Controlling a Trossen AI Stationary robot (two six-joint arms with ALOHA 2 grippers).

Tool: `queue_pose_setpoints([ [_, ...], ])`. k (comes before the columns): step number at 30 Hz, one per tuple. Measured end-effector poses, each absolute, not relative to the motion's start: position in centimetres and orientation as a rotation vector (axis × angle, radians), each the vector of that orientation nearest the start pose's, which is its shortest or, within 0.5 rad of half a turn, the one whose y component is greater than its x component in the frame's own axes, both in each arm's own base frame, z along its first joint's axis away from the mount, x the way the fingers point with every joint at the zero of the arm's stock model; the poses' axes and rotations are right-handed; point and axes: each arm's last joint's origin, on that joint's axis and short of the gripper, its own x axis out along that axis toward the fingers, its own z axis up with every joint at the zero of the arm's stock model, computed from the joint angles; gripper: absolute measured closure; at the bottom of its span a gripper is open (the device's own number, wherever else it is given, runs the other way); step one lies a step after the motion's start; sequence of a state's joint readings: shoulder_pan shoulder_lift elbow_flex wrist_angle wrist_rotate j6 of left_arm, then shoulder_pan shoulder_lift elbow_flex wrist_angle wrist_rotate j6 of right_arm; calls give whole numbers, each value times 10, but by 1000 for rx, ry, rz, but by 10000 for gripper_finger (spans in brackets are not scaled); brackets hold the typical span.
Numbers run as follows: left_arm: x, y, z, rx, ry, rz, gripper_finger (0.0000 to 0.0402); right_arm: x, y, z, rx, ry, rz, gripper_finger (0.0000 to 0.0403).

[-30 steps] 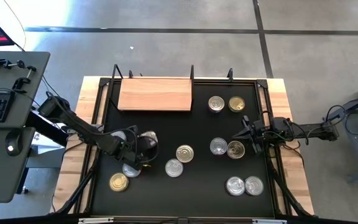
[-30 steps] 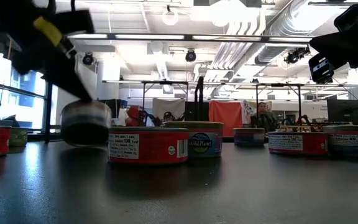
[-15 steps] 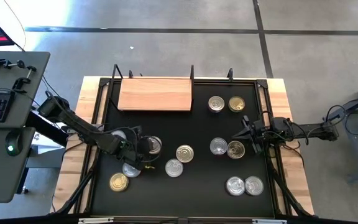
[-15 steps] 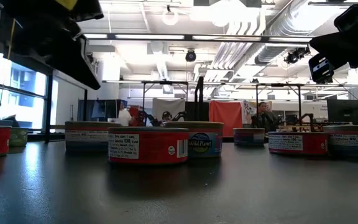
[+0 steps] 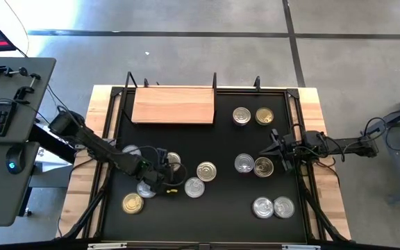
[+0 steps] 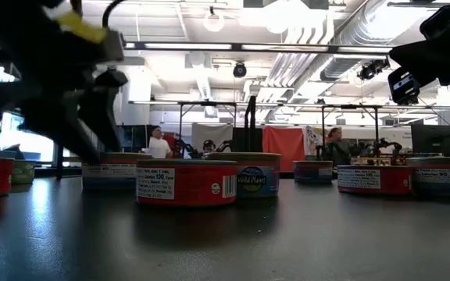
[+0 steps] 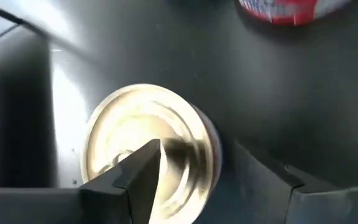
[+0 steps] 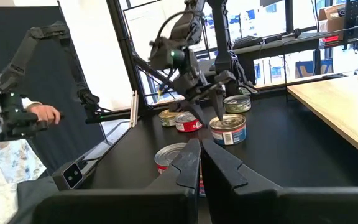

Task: Stack canned seafood by type on shelf
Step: Put the blue tuna can on the shelf

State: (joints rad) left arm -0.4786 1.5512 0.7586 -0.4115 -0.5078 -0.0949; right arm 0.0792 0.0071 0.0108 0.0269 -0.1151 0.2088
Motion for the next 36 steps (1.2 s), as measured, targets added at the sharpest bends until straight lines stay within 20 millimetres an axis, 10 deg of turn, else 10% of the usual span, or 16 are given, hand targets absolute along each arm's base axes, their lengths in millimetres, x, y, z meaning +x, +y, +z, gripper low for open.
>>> queue_pose_setpoints([
  [14, 245, -111, 123, 645, 1071, 214, 394, 97, 11, 169, 208, -10, 197, 396],
  [36, 237, -103, 158, 637, 1076, 395, 401, 97, 11, 169, 208, -10, 197, 396],
])
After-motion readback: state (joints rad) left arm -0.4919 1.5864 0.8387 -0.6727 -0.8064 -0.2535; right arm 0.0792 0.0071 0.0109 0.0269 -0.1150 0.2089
